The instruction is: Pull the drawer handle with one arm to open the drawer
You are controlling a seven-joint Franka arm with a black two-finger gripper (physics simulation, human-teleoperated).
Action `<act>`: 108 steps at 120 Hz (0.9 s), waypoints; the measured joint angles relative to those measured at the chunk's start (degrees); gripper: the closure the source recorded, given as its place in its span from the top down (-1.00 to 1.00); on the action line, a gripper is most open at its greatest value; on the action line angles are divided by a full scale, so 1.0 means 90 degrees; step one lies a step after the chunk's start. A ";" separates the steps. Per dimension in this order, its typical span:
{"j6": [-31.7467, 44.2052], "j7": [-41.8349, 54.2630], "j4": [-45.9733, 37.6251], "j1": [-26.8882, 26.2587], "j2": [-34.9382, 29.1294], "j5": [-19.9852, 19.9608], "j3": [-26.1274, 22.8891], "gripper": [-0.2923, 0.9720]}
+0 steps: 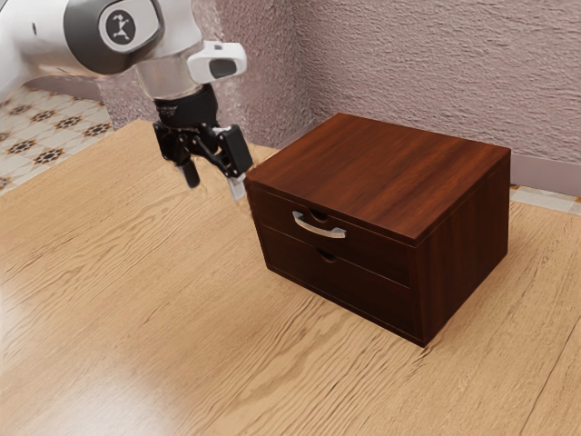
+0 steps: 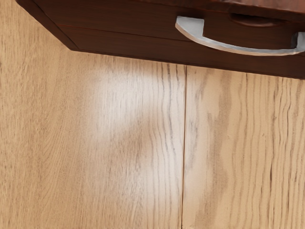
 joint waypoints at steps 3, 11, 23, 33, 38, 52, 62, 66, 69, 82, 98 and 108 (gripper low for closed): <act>0.0038 0.0111 0.0046 0.0004 -0.0198 -0.0003 -0.0015 0.54; 0.0311 0.0858 0.0109 -0.0062 -0.0571 -0.0017 -0.0189 0.54; 0.0705 0.2223 0.0116 -0.0509 -0.0673 0.0052 -0.0639 0.54; 0.0932 0.3110 0.0102 -0.0948 -0.0681 0.0157 -0.0822 0.54; 0.1022 0.3500 0.0077 -0.1127 -0.0574 0.0245 -0.0859 0.53; 0.1190 0.4458 0.0041 -0.0907 -0.0398 0.0336 -0.0843 0.53; 0.1239 0.5052 0.0036 -0.0688 -0.0150 0.0361 -0.0792 0.54; 0.1248 0.5271 0.0035 -0.0654 -0.0089 0.0363 -0.0773 0.54; 0.1249 0.5437 0.0032 -0.0649 -0.0063 0.0361 -0.0762 0.54; 0.1206 0.6124 -0.0067 -0.0677 -0.0028 0.0347 -0.0739 0.54; 0.1156 0.6851 -0.0273 -0.0705 -0.0023 0.0345 -0.0742 0.53; 0.1152 0.7229 -0.0427 -0.0720 -0.0028 0.0357 -0.0686 0.53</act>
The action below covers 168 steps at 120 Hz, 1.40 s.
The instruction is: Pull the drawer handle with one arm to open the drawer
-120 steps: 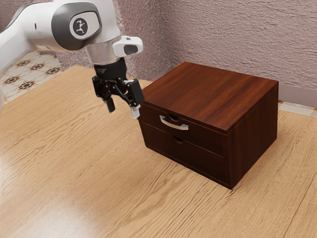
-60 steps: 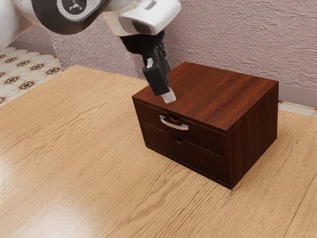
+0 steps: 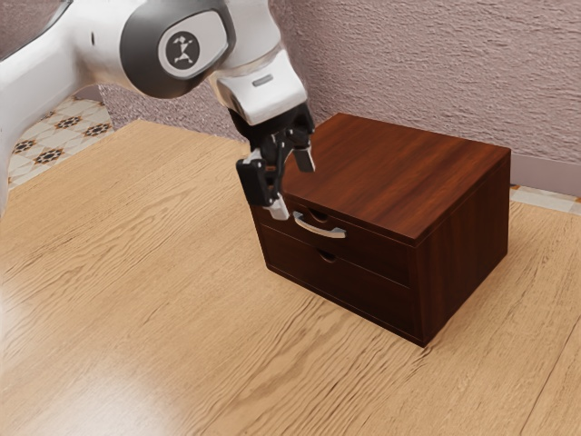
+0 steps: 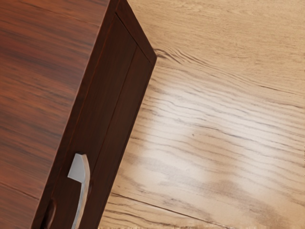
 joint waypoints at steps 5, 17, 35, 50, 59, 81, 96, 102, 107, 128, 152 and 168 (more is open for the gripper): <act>0.0008 0.0169 -0.0085 0.0000 0.0000 -0.0004 0.0062 0.53; 0.0157 0.0531 -0.0545 -0.0062 -0.0006 -0.0015 0.0320 0.53; 0.0499 0.0973 -0.1124 -0.0123 -0.0204 0.0024 0.0397 0.53; 0.1020 0.1261 -0.1832 -0.0226 -0.0631 0.0036 0.0480 0.54; 0.1421 0.1404 -0.2261 -0.0331 -0.0840 0.0030 0.0632 0.54; 0.2317 0.1683 -0.2694 -0.0474 -0.0930 -0.0009 0.0839 0.54; 0.2676 0.1829 -0.2866 -0.0847 -0.1043 -0.0020 0.1268 0.54; 0.2822 0.1879 -0.2992 -0.0874 -0.1120 -0.0022 0.1319 0.54; 0.2939 0.1918 -0.3087 -0.0873 -0.1191 -0.0024 0.1340 0.54; 0.3391 0.2054 -0.3432 -0.0854 -0.1366 -0.0026 0.1378 0.54; 0.3715 0.2166 -0.3569 -0.0850 -0.1336 -0.0026 0.1397 0.54; 0.3845 0.2222 -0.3646 -0.0827 -0.1304 -0.0026 0.1397 0.54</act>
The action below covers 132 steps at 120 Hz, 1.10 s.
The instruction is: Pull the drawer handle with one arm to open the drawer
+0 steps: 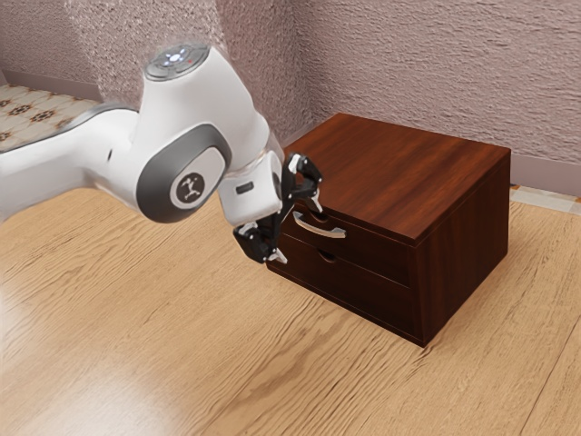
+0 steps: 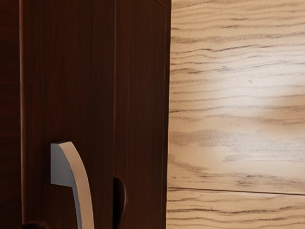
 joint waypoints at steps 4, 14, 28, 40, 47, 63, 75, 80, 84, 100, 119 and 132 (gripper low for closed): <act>0.0023 0.0013 -0.0006 0.0006 0.0006 0.0000 0.0000 0.54; 0.0065 0.0040 -0.0015 -0.0008 0.0025 -0.0005 0.0034 0.54; 0.0115 0.0073 -0.0055 -0.0017 0.0030 -0.0035 0.0140 0.54; 0.0174 0.0097 -0.0123 0.0067 0.0030 -0.0049 0.0154 0.54; 0.0203 0.0109 -0.0141 0.0082 0.0032 -0.0057 0.0179 0.54; 0.0264 0.0132 -0.0158 0.0092 0.0093 -0.0071 0.0212 0.54; 0.0305 0.0147 -0.0154 0.0088 0.0129 -0.0082 0.0218 0.54; 0.0325 0.0153 -0.0152 0.0087 0.0135 -0.0099 0.0217 0.54; 0.0340 0.0158 -0.0141 0.0083 0.0157 -0.0107 0.0216 0.54; 0.0393 0.0180 -0.0144 0.0059 0.0193 -0.0111 0.0216 0.54; 0.0464 0.0194 -0.0196 0.0016 0.0205 -0.0110 0.0223 0.54; 0.0529 0.0201 -0.0268 -0.0010 0.0200 -0.0108 0.0227 0.54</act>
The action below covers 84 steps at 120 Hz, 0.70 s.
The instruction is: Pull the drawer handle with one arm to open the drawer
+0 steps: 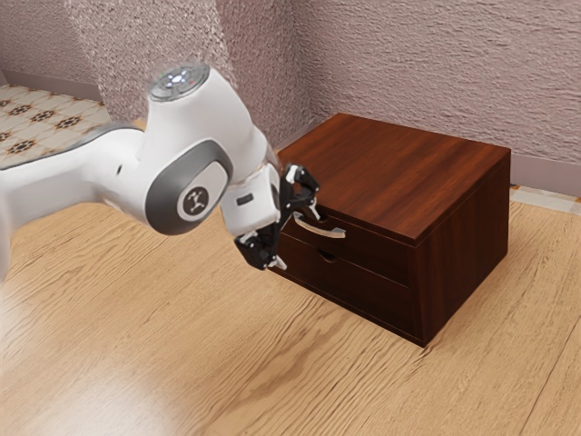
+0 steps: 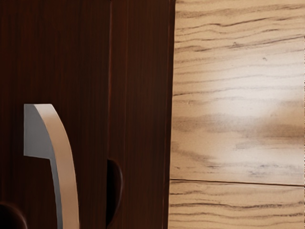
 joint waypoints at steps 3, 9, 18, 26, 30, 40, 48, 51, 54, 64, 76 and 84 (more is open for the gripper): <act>0.0017 0.0001 -0.0014 -0.0008 -0.0001 0.0000 0.0003 0.54; 0.0047 0.0004 -0.0033 -0.0018 -0.0002 0.0000 0.0004 0.54; 0.0085 0.0008 -0.0057 -0.0028 -0.0003 0.0001 0.0004 0.54; 0.0111 0.0011 -0.0076 -0.0036 -0.0003 0.0001 0.0006 0.54; 0.0122 0.0012 -0.0084 -0.0039 -0.0003 0.0001 0.0007 0.54; 0.0156 0.0015 -0.0108 -0.0040 -0.0003 0.0001 0.0008 0.54; 0.0178 0.0017 -0.0114 -0.0037 -0.0003 -0.0001 0.0008 0.54; 0.0186 0.0017 -0.0115 -0.0035 -0.0003 -0.0002 0.0008 0.54; 0.0192 0.0017 -0.0116 -0.0043 -0.0003 -0.0004 0.0017 0.54; 0.0210 0.0019 -0.0123 -0.0104 -0.0003 -0.0015 0.0093 0.54; 0.0221 0.0020 -0.0154 -0.0094 -0.0013 -0.0022 0.0112 0.54; 0.0225 0.0020 -0.0193 -0.0070 -0.0037 -0.0023 0.0114 0.54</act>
